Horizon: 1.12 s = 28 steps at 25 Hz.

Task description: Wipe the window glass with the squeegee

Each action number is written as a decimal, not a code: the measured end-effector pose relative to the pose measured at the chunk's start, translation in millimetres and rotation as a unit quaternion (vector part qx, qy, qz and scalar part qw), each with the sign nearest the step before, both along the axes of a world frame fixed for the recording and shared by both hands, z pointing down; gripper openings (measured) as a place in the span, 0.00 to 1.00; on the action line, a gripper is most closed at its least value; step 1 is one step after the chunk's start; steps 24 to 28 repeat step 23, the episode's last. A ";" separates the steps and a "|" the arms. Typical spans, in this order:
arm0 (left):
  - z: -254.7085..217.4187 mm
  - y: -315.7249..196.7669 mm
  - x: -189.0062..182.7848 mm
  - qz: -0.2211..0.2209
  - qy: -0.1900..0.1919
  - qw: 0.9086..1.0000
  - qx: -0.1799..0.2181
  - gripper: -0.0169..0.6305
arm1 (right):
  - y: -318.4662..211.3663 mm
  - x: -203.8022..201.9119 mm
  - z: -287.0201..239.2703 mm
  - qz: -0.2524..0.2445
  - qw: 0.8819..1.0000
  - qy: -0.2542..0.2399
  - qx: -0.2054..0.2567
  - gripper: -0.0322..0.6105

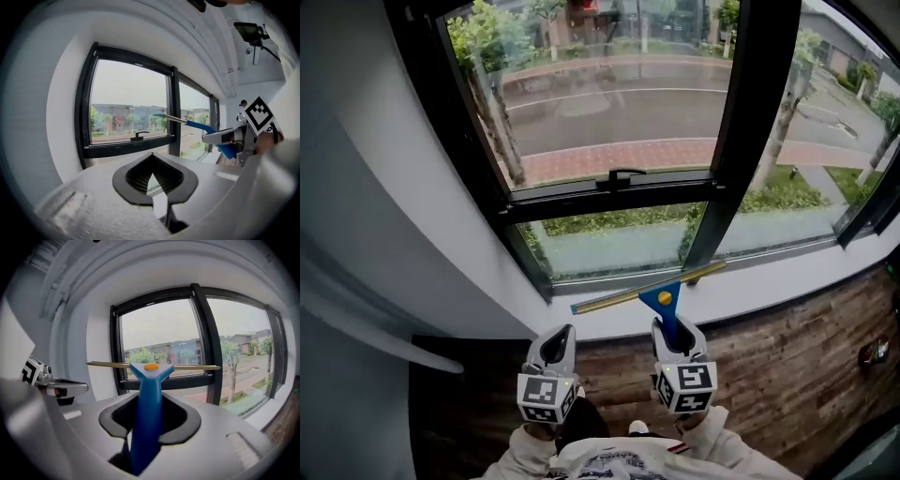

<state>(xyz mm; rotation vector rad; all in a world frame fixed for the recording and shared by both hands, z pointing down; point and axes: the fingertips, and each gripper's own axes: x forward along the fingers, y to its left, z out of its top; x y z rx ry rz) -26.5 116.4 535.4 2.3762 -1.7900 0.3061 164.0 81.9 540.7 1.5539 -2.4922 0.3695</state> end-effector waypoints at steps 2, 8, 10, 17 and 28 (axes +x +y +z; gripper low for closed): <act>-12.4 17.5 21.1 0.006 -0.005 1.000 0.008 0.03 | 21.5 17.9 -3.9 -0.001 1.000 -0.003 -0.004 0.25; -30.9 49.6 58.0 0.017 -0.010 1.000 0.023 0.03 | 54.1 50.6 -23.3 0.008 1.000 -0.012 0.004 0.25; -34.9 52.6 65.1 0.023 -0.010 0.999 0.027 0.03 | 59.0 55.3 -28.9 0.010 1.000 -0.010 0.008 0.25; -54.2 62.0 62.5 0.027 -0.004 0.999 0.047 0.03 | 67.9 47.3 -53.8 0.014 0.999 -0.006 0.034 0.25; -57.1 76.5 38.9 0.012 0.001 0.999 0.050 0.03 | 78.2 24.5 -60.1 0.001 0.999 -0.001 0.037 0.25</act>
